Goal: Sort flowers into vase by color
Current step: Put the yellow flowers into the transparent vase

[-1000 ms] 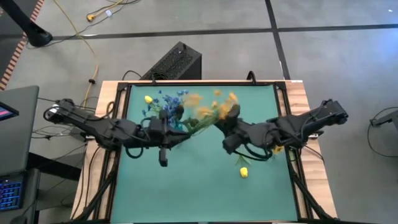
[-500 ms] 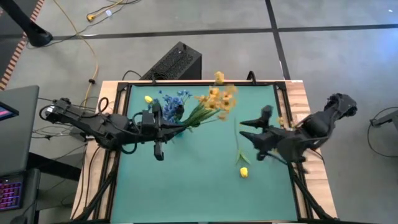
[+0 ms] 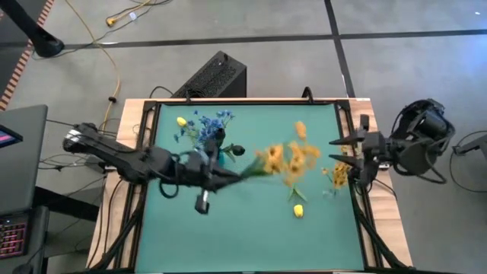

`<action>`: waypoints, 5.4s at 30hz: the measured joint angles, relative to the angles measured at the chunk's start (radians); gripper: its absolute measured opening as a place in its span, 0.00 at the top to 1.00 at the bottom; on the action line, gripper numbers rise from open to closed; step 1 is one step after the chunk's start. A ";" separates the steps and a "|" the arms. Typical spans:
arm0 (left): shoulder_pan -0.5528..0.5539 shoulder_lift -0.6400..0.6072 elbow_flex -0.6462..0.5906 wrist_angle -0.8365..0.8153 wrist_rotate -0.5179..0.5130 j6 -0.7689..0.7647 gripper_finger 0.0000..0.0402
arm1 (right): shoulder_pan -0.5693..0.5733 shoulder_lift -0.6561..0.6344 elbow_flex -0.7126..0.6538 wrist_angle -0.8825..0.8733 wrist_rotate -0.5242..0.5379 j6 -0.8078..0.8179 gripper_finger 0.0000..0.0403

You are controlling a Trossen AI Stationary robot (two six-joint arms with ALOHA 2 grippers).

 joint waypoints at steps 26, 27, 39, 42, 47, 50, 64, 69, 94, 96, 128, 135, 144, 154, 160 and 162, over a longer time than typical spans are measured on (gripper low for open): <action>0.054 0.632 0.290 0.685 0.300 0.185 1.00 | 0.050 0.256 -0.001 0.323 -0.043 -0.317 0.53; 0.056 0.632 0.294 0.675 0.301 0.184 1.00 | 0.046 0.276 -0.001 0.354 -0.041 -0.361 0.53; 0.065 0.632 0.294 0.647 0.295 0.172 1.00 | 0.041 0.318 -0.001 0.602 -0.105 -0.546 0.53; 0.068 0.632 0.294 0.645 0.295 0.174 1.00 | 0.028 0.318 -0.001 0.645 -0.137 -0.576 0.53; 0.082 0.632 0.294 0.633 0.293 0.156 1.00 | -0.010 0.327 -0.001 0.679 -0.177 -0.605 0.53; 0.090 0.632 0.294 0.618 0.293 0.140 1.00 | -0.042 0.333 -0.001 0.677 -0.210 -0.603 0.53; 0.102 0.632 0.294 0.577 0.289 0.160 0.96 | -0.081 0.339 -0.001 0.621 -0.246 -0.589 0.89; 0.081 0.594 0.294 0.450 0.271 0.276 0.78 | -0.069 0.330 -0.001 0.589 -0.237 -0.534 0.90; -0.134 0.113 -0.060 -0.306 -0.092 0.235 0.41 | 0.323 0.262 -0.002 -0.032 -0.217 0.566 0.90; -0.141 0.104 -0.131 -0.211 -0.088 0.254 0.41 | 0.387 0.277 -0.001 -0.180 -0.138 0.765 0.90; -0.105 0.099 -0.276 0.002 -0.092 0.333 0.41 | 0.359 0.312 -0.141 -0.436 -0.115 0.999 0.89; -0.089 0.099 -0.276 0.001 -0.092 0.314 0.41 | 0.401 0.273 -0.049 -0.435 -0.010 0.979 0.89; -0.088 0.099 -0.276 0.012 -0.092 0.316 0.41 | 0.322 0.220 0.051 -0.421 0.281 0.864 0.89; -0.088 0.099 -0.276 -0.018 -0.098 0.289 0.41 | -0.069 0.173 0.056 -0.435 0.325 0.726 0.89; -0.088 0.099 -0.276 -0.103 -0.100 0.283 0.41 | -0.326 0.113 0.056 -0.436 0.218 0.632 0.89; -0.088 0.099 -0.276 -0.120 -0.100 0.282 0.41 | -0.412 0.098 0.056 -0.436 0.145 0.623 0.89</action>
